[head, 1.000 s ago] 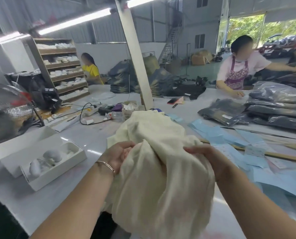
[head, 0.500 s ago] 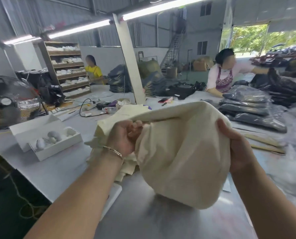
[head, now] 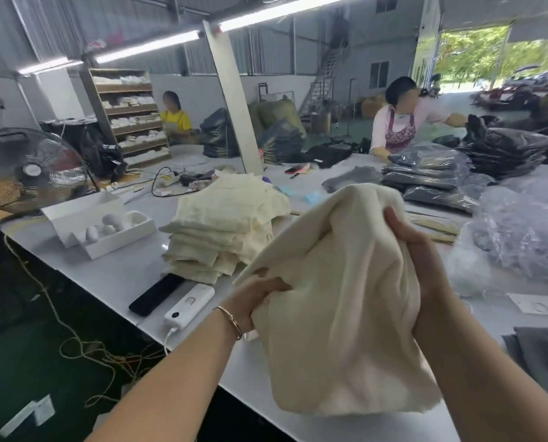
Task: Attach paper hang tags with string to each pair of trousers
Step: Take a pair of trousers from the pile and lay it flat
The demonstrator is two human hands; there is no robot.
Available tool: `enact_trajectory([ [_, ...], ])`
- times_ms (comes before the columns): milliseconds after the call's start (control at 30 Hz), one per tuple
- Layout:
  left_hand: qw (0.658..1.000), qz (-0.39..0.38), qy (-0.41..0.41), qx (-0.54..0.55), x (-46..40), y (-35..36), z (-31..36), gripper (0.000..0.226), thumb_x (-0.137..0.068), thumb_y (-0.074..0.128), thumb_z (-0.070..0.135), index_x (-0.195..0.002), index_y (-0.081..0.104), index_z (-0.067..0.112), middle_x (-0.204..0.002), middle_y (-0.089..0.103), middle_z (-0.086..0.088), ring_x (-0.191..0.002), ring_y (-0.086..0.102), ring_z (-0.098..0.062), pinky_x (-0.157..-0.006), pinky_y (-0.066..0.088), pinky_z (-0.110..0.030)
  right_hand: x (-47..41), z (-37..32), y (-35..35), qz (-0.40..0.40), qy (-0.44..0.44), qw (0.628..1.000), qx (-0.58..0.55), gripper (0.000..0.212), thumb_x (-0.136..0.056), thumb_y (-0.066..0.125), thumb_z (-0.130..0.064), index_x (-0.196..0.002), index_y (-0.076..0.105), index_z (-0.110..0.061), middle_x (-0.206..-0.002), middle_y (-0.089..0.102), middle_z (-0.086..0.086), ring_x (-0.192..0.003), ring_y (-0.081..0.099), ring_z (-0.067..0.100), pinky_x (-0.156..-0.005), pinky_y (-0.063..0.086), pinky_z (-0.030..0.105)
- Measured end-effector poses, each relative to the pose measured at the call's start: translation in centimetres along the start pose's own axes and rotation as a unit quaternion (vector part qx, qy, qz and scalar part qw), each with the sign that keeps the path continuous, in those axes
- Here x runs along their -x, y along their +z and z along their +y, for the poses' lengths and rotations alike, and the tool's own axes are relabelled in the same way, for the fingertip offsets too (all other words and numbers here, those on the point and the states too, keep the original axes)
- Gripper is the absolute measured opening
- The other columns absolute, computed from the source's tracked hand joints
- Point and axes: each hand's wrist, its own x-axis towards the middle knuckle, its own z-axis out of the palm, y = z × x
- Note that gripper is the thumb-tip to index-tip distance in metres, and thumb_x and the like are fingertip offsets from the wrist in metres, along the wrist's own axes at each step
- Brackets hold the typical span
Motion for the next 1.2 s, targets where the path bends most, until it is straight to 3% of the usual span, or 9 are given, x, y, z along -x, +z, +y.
enact_trajectory([
  [167,0.991,-0.125,0.044,-0.034,2.3,-1.2,5.4,0.055,-0.063,0.055,0.001,-0.115,0.070,0.008,-0.107,0.066,-0.014,-0.091,0.064,-0.024,-0.076,0.052,-0.031,2.5,-3.0,-1.3,0.116,-0.077,0.990,0.015,0.032,-0.086,0.063,-0.037,-0.097,0.072,-0.008,-0.087,0.072,0.010,-0.074,0.071,0.023,-0.065,0.060,0.032],
  [333,0.973,-0.123,0.196,0.009,3.2,-4.0,9.8,0.078,-0.059,0.051,-0.006,-0.132,0.059,0.019,-0.114,0.056,-0.017,-0.099,0.051,-0.032,-0.082,0.047,-0.033,4.3,-0.6,-3.0,0.146,-0.046,0.988,0.004,0.027,-0.082,0.064,-0.029,-0.099,0.068,-0.009,-0.074,0.070,0.010,-0.058,0.068,0.023,-0.054,0.058,0.032],
  [433,0.982,-0.143,0.098,0.078,2.8,-4.1,7.3,0.053,-0.083,0.058,0.019,-0.135,0.056,0.012,-0.123,0.064,-0.014,-0.100,0.065,-0.027,-0.082,0.056,-0.034,4.4,0.9,-2.2,0.096,-0.037,0.995,-0.008,0.031,-0.078,0.058,-0.022,-0.100,0.068,-0.002,-0.080,0.071,0.012,-0.068,0.071,0.024,-0.060,0.059,0.033],
  [500,0.998,-0.015,0.047,-0.027,2.2,-3.9,4.4,0.048,-0.091,0.057,0.038,-0.124,0.064,0.003,-0.125,0.063,-0.020,-0.093,0.065,-0.028,-0.084,0.055,-0.034,4.0,1.4,-1.3,0.056,-0.048,0.997,-0.001,0.027,-0.078,0.056,-0.015,-0.093,0.074,-0.002,-0.083,0.072,0.012,-0.073,0.072,0.024,-0.066,0.059,0.033],
  [600,0.999,-0.009,-0.006,-0.042,2.8,-2.9,3.2,0.046,-0.091,0.052,0.044,-0.083,0.077,0.007,-0.080,0.072,-0.015,-0.069,0.068,-0.023,-0.065,0.056,-0.028,3.7,1.1,0.0,0.013,-0.043,0.999,0.019,0.029,-0.073,0.065,-0.030,-0.083,0.078,-0.006,-0.078,0.074,0.008,-0.073,0.072,0.021,-0.066,0.058,0.030],
  [733,0.997,-0.005,0.073,0.025,2.7,-1.8,4.3,0.054,-0.087,0.056,0.004,-0.140,0.048,0.006,-0.123,0.064,-0.019,-0.104,0.063,-0.027,-0.092,0.050,-0.036,3.3,-0.6,0.5,0.016,0.015,0.995,0.095,0.053,-0.074,0.064,-0.053,-0.093,0.073,-0.004,-0.080,0.071,0.010,-0.073,0.070,0.023,-0.065,0.058,0.032],
  [1000,0.954,-0.025,0.275,0.118,5.3,-3.5,9.8,0.075,-0.078,0.029,-0.025,-0.118,0.067,0.026,-0.079,0.059,0.001,-0.072,0.057,-0.010,-0.074,0.052,-0.020,4.9,-2.5,-2.5,0.124,-0.118,0.979,0.110,0.022,-0.085,0.063,-0.022,-0.103,0.069,-0.011,-0.087,0.071,0.008,-0.077,0.067,0.022,-0.073,0.057,0.035],
  [1133,0.959,0.056,0.244,-0.130,5.5,-2.3,10.1,0.045,-0.090,0.049,-0.001,-0.127,0.062,0.021,-0.097,0.068,0.000,-0.097,0.064,-0.019,-0.077,0.050,-0.029,6.2,-3.2,-1.9,0.031,-0.134,0.984,0.111,0.033,-0.082,0.062,-0.017,-0.114,0.067,-0.007,-0.099,0.071,0.011,-0.088,0.068,0.024,-0.077,0.058,0.038],
  [1200,0.986,0.015,0.135,-0.096,5.7,-1.7,8.2,0.038,-0.097,0.050,0.028,-0.130,0.060,0.013,-0.103,0.071,-0.007,-0.101,0.066,-0.027,-0.078,0.053,-0.033,6.7,-3.5,-1.2,-0.026,-0.131,0.987,0.086,0.039,-0.086,0.057,-0.014,-0.125,0.060,-0.005,-0.106,0.067,0.012,-0.094,0.066,0.026,-0.079,0.057,0.039],
])
